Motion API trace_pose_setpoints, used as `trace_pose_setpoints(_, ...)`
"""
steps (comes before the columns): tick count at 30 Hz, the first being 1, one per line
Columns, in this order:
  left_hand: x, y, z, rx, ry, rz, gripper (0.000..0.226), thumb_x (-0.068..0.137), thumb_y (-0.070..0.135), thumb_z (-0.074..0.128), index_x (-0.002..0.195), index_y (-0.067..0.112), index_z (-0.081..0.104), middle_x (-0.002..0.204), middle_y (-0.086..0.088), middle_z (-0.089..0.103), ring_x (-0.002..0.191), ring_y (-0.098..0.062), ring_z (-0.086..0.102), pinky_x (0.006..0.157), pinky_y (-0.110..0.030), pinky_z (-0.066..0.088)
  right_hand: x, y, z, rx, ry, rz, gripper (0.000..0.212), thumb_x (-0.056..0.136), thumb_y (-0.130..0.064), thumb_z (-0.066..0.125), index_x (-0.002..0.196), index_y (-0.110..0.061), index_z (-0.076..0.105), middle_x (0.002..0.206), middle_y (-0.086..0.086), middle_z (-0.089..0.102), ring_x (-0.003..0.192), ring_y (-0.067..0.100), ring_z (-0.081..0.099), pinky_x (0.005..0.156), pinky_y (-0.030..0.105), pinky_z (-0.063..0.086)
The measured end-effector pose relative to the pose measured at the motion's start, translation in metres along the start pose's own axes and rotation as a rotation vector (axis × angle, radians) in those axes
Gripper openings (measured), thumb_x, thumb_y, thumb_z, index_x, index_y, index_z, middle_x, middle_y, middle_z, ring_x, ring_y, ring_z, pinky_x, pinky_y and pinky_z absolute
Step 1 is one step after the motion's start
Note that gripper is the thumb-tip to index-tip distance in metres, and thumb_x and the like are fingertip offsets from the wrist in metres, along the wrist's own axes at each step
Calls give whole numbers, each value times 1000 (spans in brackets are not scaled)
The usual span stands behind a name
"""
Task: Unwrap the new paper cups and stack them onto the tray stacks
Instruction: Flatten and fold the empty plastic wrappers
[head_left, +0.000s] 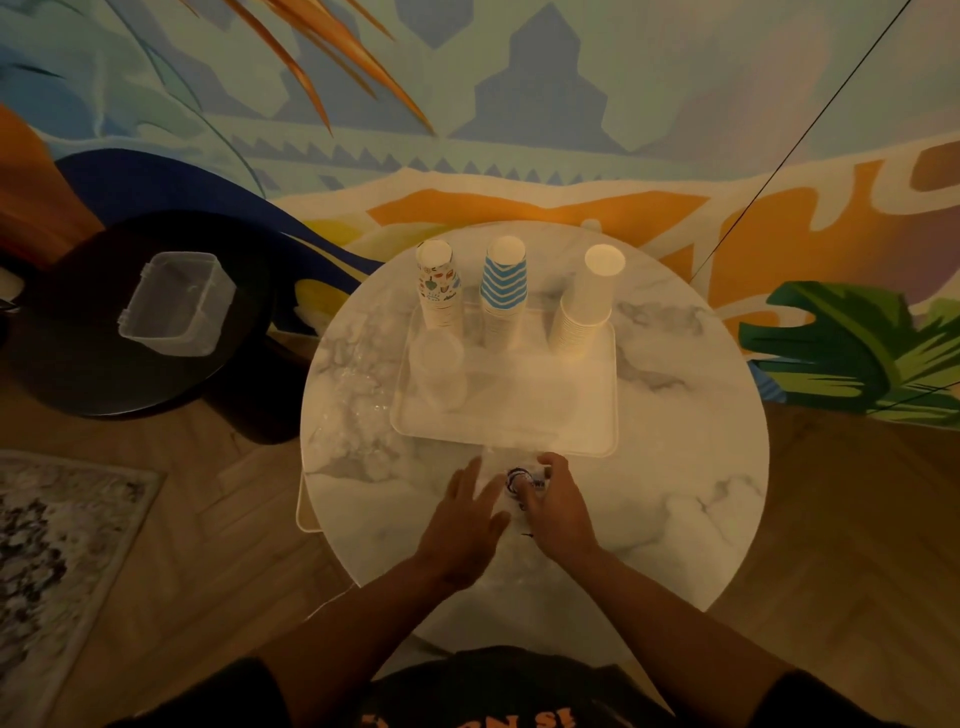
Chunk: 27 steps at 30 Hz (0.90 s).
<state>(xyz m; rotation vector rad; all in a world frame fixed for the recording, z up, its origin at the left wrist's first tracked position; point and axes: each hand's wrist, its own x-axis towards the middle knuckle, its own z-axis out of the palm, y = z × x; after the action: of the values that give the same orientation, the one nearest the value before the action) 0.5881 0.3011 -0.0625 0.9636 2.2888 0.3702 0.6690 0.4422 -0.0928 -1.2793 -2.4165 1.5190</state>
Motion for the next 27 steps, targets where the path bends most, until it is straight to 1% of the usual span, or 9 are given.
trace_pose_setpoints(3, 1, -10, 21, 126, -131, -25, 61, 110, 40, 29, 161, 29, -2, 166, -5, -24, 154, -34, -15, 123, -50, 14, -1, 12, 7, -62, -36, -35, 41, 99, -40, 60, 134, -22, 47, 129, -1, 57, 106, 15, 61, 85, 25, 45)
trace_pose_setpoints(6, 5, -22, 31, 151, -183, -52, 62, 109, 46, 22, 161, 29, -8, 164, -5, -30, 153, -35, -21, 125, -53, 5, -1, 21, 8, -169, -66, -97, 41, 98, -43, 60, 131, -20, 49, 127, -2, 55, 102, 13, 59, 82, 23, 42)
trace_pose_setpoints(9, 7, -29, 33, 108, -196, -60, 67, 105, 58, 12, 160, 30, -10, 162, -3, -32, 150, -30, -28, 125, -53, -3, 1, 31, 5, -319, -75, -256, 44, 101, -43, 54, 136, -18, 52, 137, 2, 53, 120, 22, 55, 95, 26, 42)
trace_pose_setpoints(12, 9, -34, 31, 47, -173, -75, 62, 104, 57, 7, 161, 34, -5, 166, -1, -26, 151, -28, -26, 125, -50, -6, 1, 44, 0, -574, -119, -348, 58, 106, -53, 23, 151, -21, 42, 162, 8, 31, 141, 28, 35, 114, 41, 33)
trace_pose_setpoints(14, 11, -36, 31, 37, -156, -85, 58, 106, 53, 9, 161, 35, -1, 167, 0, -22, 153, -27, -23, 124, -50, -7, 1, 51, -5, -701, -137, -364, 64, 105, -55, 10, 153, -25, 39, 166, 9, 21, 147, 32, 25, 118, 48, 30)
trace_pose_setpoints(16, 13, -37, 31, 59, -148, -97, 57, 108, 50, 13, 161, 34, 2, 168, -1, -19, 154, -28, -20, 124, -54, -5, 1, 55, -10, -800, -168, -372, 59, 107, -51, 15, 154, -25, 37, 168, 12, 17, 151, 39, 18, 119, 54, 29)
trace_pose_setpoints(21, 12, -39, 34, 186, -194, -103, 74, 104, 57, 31, 160, 33, -11, 160, -6, -35, 148, -38, -30, 119, -62, -9, 0, 62, -14, -918, -281, -310, 68, 101, -63, 10, 162, -33, 4, 168, 11, -14, 153, 41, -17, 124, 57, 2)
trace_pose_setpoints(24, 12, -44, 33, 294, -250, -69, 89, 100, 59, 42, 158, 31, -19, 157, -12, -40, 146, -41, -33, 117, -65, -11, -1, 64, -16, -935, -298, -304, 74, 98, -70, 13, 161, -35, -4, 167, 10, -22, 151, 41, -22, 123, 57, -5)
trace_pose_setpoints(27, 11, -46, 33, 342, -260, -62, 89, 100, 61, 39, 157, 29, -22, 155, -14, -42, 145, -43, -34, 116, -67, -12, -1, 65, -17, -957, -301, -305, 78, 96, -74, 15, 161, -36, -5, 166, 10, -24, 151, 41, -22, 122, 58, -7)
